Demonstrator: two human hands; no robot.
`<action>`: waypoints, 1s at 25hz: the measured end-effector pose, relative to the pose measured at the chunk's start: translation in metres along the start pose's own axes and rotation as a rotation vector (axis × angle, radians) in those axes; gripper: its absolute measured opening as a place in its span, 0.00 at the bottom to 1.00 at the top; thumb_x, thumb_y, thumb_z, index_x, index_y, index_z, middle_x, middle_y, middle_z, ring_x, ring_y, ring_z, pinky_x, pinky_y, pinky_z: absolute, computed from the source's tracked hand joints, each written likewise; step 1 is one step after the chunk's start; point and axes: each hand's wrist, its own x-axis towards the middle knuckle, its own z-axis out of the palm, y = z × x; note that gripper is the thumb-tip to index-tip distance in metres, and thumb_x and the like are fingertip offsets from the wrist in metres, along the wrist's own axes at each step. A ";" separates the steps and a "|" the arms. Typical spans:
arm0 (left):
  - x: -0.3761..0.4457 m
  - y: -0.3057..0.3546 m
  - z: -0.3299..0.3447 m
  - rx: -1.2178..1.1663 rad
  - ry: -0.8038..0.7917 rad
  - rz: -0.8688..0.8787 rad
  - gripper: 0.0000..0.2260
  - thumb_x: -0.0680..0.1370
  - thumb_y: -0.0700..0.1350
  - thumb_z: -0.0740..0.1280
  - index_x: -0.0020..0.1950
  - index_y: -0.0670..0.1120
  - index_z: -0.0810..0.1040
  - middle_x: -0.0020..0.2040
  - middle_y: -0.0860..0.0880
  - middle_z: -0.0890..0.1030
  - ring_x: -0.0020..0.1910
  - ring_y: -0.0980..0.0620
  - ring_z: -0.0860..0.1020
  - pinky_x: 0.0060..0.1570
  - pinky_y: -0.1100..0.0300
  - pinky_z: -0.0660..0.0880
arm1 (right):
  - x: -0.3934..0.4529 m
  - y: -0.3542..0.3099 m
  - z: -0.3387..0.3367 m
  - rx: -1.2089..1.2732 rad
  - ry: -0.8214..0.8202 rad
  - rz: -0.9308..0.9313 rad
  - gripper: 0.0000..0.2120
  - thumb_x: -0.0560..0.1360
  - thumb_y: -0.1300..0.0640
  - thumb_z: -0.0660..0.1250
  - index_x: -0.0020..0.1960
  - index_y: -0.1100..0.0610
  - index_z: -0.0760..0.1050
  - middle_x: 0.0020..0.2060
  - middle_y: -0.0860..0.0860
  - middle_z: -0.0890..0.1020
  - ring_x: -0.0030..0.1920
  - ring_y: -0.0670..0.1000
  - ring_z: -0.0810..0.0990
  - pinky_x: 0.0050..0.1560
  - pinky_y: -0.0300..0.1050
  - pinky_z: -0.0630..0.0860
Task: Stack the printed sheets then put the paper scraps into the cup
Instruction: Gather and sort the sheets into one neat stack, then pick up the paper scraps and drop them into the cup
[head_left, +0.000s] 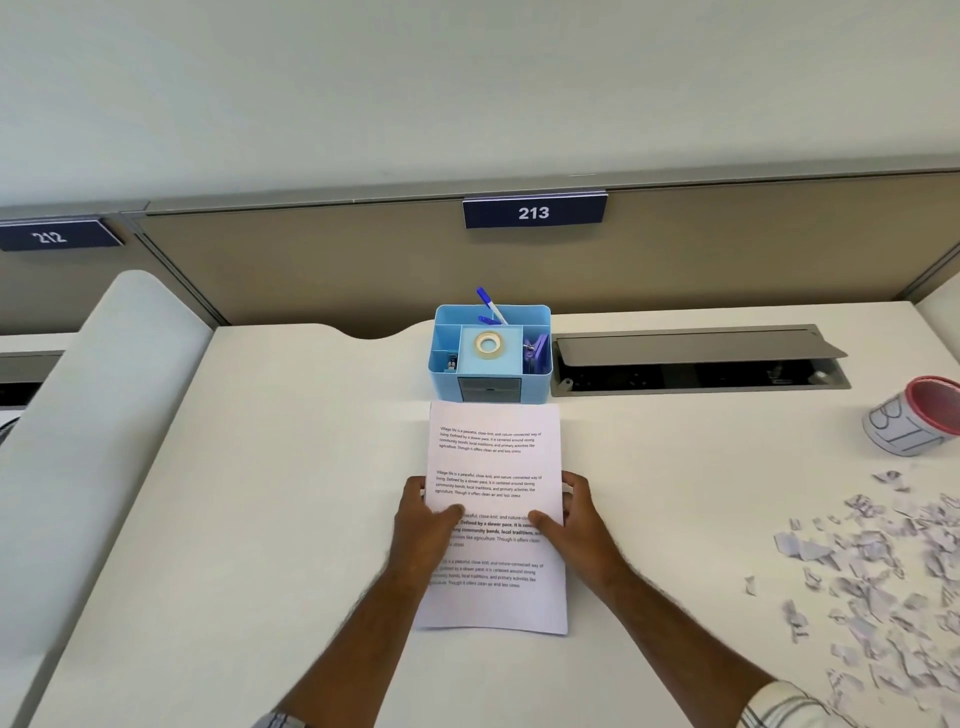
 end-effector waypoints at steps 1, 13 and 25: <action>0.005 -0.002 0.000 0.010 0.001 -0.007 0.19 0.75 0.38 0.75 0.60 0.51 0.72 0.53 0.51 0.83 0.49 0.52 0.83 0.46 0.59 0.78 | 0.002 0.001 0.002 -0.011 -0.003 0.008 0.28 0.77 0.62 0.72 0.69 0.47 0.61 0.59 0.51 0.82 0.56 0.44 0.84 0.55 0.42 0.82; 0.017 -0.014 0.008 0.179 0.047 0.002 0.29 0.74 0.41 0.75 0.73 0.45 0.71 0.67 0.45 0.77 0.68 0.42 0.76 0.67 0.47 0.75 | 0.002 0.002 0.019 -0.271 0.063 0.005 0.36 0.76 0.51 0.70 0.80 0.51 0.60 0.72 0.50 0.70 0.74 0.54 0.66 0.75 0.56 0.66; -0.021 -0.021 -0.009 0.918 -0.040 0.369 0.38 0.81 0.54 0.66 0.85 0.46 0.52 0.84 0.47 0.57 0.78 0.43 0.64 0.71 0.44 0.69 | -0.033 -0.002 0.008 -0.700 0.076 -0.120 0.37 0.80 0.47 0.66 0.82 0.56 0.53 0.81 0.52 0.57 0.80 0.55 0.56 0.79 0.49 0.55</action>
